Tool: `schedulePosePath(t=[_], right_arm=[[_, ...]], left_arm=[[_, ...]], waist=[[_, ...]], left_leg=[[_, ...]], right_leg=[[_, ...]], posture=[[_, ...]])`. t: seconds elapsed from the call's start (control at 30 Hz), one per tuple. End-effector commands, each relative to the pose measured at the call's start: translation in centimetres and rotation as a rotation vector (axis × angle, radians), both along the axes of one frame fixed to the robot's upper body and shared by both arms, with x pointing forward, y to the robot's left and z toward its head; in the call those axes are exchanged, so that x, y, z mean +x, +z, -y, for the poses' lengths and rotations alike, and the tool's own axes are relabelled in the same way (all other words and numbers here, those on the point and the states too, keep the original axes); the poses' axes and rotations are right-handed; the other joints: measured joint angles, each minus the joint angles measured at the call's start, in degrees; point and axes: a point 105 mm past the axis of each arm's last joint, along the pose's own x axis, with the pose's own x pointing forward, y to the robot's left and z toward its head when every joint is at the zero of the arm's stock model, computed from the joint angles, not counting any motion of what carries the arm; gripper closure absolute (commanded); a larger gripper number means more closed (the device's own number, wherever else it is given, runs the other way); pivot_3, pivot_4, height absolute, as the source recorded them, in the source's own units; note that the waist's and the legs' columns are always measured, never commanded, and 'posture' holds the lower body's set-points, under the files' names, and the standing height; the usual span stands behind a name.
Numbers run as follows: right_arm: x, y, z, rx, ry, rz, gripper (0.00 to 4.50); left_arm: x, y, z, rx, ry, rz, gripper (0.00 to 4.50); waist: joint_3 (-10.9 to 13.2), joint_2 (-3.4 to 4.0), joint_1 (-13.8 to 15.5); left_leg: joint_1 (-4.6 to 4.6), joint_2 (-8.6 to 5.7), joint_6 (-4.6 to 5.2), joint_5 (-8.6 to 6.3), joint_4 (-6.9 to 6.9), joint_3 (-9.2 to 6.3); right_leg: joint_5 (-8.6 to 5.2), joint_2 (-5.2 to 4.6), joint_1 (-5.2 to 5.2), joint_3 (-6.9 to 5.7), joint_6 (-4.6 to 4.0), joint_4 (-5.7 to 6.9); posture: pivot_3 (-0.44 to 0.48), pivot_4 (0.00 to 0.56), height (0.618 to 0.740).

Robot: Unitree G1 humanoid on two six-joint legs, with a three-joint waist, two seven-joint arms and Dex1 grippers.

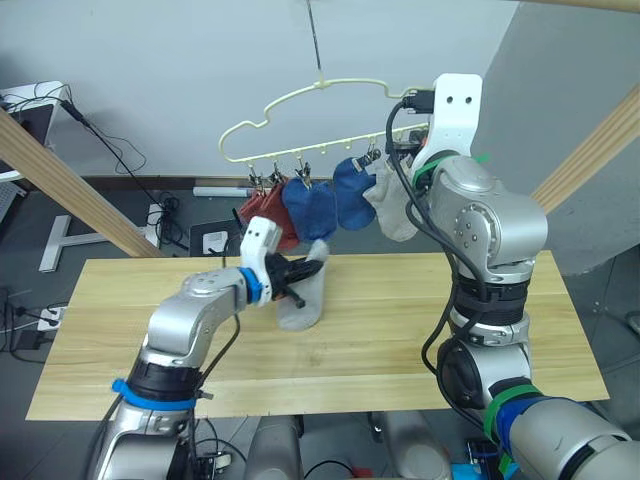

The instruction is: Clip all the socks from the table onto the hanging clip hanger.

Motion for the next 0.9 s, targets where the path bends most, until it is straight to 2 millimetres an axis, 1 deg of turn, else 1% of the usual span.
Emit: schedulePosePath(t=[0.03,0.1,0.17,0.27,0.33,0.5,0.6,0.7,0.9], right_arm=[[-0.8,2.3,0.0,0.016,-0.002,0.082,4.5],[-0.9,2.4,0.0,0.017,-0.002,0.083,4.5],[-0.8,2.4,-0.1,0.017,-0.001,0.083,4.5],[-0.9,2.5,-0.1,0.02,-0.001,0.083,4.5],[-1.0,2.6,-0.1,0.02,0.001,0.084,4.5],[-1.0,2.7,-0.1,0.022,0.001,0.083,4.5],[-1.0,2.8,-0.2,0.023,0.0,0.083,4.5],[-1.0,2.9,-0.2,0.023,0.001,0.084,4.5],[-1.0,2.9,-0.2,0.024,0.0,0.082,4.5]], left_arm=[[-0.4,2.0,2.0,-0.032,-0.074,0.058,4.47],[-0.4,2.7,3.0,-0.046,-0.102,0.076,4.47],[-0.2,3.1,3.4,-0.055,-0.109,0.083,4.47],[0.2,4.3,5.6,-0.106,-0.144,0.106,4.47],[0.4,4.7,6.8,-0.119,-0.162,0.118,4.47],[0.9,4.6,8.7,-0.132,-0.194,0.124,4.47],[1.5,4.1,9.7,-0.126,-0.202,0.119,4.47],[2.1,3.7,10.1,-0.119,-0.195,0.124,4.47],[3.9,3.6,11.3,-0.137,-0.145,0.134,4.47]], waist=[[0.0,0.0,-0.01],[0.0,0.0,-0.02],[0.0,0.0,-0.02],[0.0,0.0,0.03],[0.0,0.0,0.05],[0.0,0.0,-0.12],[0.0,0.0,-0.21],[0.0,0.0,-0.41],[0.0,0.0,-0.79]], left_leg=[[0.0,0.0,0.0,0.0,0.0,0.0],[0.0,0.0,0.0,0.0,0.0,0.0],[-0.02,0.0,0.0,0.0,-0.01,0.0],[-0.02,-0.01,0.0,0.0,0.0,0.0],[-0.03,-0.03,0.0,0.0,0.02,-0.01],[-0.06,-0.03,0.0,0.0,0.0,0.0],[-0.07,-0.02,0.0,0.0,0.0,0.0],[-0.07,-0.03,0.0,0.0,0.01,0.01],[-0.13,-0.05,0.0,0.0,0.02,-0.01]], right_leg=[[0.0,0.0,0.0,0.0,0.0,0.0],[0.0,0.0,0.0,0.0,0.0,-0.01],[0.0,0.0,0.0,-0.01,0.0,-0.02],[0.0,0.0,0.0,-0.01,0.0,-0.02],[0.0,0.0,0.01,-0.02,0.01,-0.02],[0.0,0.0,-0.01,0.0,0.01,-0.06],[0.0,0.02,-0.03,-0.01,0.01,-0.05],[0.0,0.02,-0.02,0.0,0.01,-0.05],[0.0,0.0,-0.03,-0.02,0.02,-0.07]], posture=[[-0.197,0.327,0.74],[-0.197,0.327,0.74],[-0.201,0.324,0.74],[-0.206,0.322,0.74],[-0.206,0.322,0.74],[-0.227,0.319,0.74],[-0.227,0.319,0.74],[-0.235,0.318,0.74],[-0.245,0.318,0.74]])
